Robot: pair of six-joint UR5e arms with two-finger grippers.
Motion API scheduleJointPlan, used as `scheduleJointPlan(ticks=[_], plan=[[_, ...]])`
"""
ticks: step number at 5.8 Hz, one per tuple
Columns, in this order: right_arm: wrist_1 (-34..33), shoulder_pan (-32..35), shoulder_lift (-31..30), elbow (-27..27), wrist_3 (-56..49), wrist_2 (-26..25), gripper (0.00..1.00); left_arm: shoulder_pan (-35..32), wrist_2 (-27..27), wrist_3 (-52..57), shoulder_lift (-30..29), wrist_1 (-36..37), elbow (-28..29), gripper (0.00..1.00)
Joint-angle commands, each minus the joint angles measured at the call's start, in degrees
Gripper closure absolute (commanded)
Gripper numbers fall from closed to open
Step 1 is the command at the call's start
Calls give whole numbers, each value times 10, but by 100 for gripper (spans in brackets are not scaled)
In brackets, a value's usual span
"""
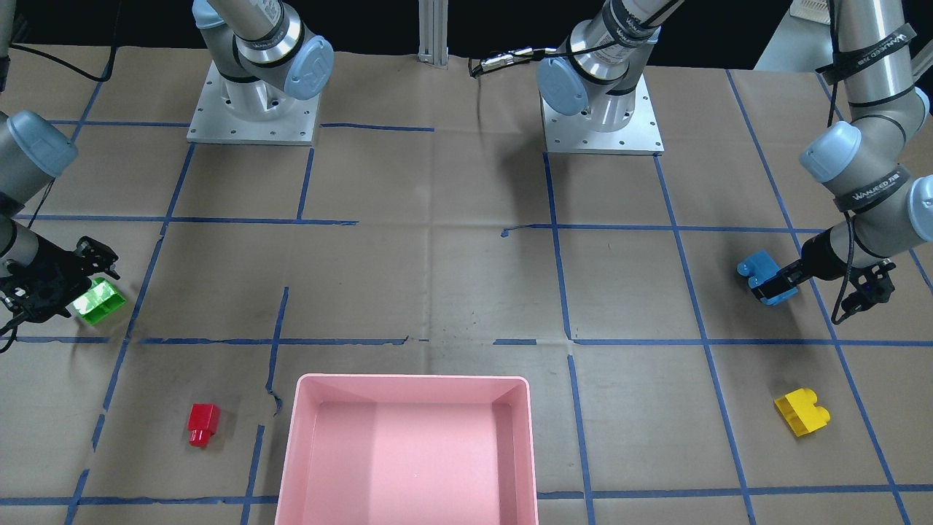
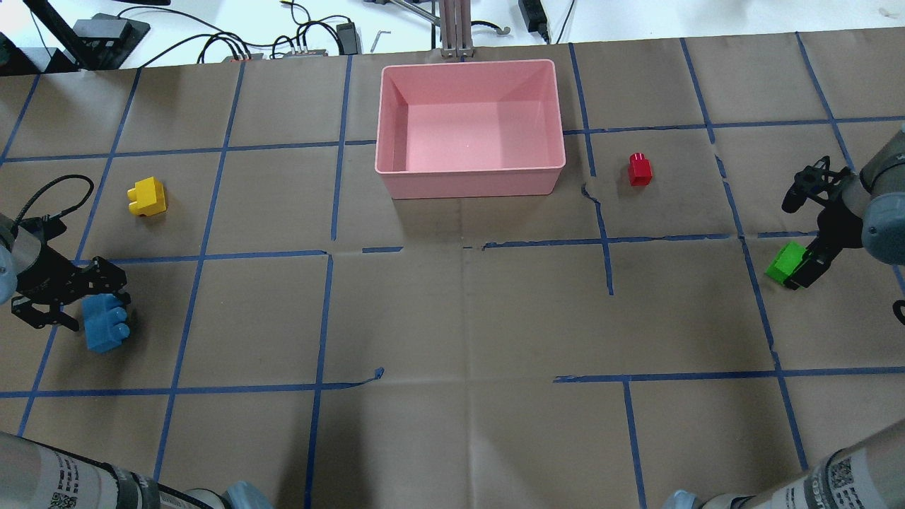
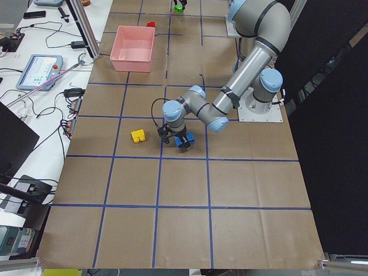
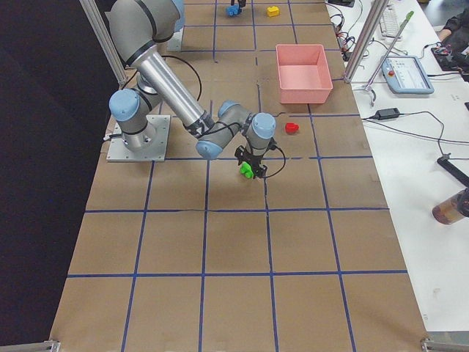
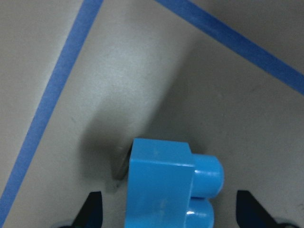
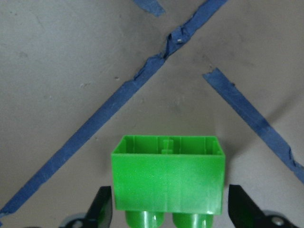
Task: Put all blocks into box
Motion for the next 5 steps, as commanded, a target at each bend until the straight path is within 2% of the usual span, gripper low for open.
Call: scheduleJointPlan(ticks=[1,2,3,4,5], plan=[[-1,0,-2,-1,0,0,49,1,0,-1,-7,3,4,3],[1,0,-5,-2,2,2,58,1,0,-2,-8,3,5,3],[2,2,-13,-7,6,5,58,1,0,-1,-10,3,6,6],[24,6,-37,-45,40,6,58,1,0,-2,-11,3,6,27],[119,13,-43,-104,103,9,58,1,0,-3,-11,5,8,52]])
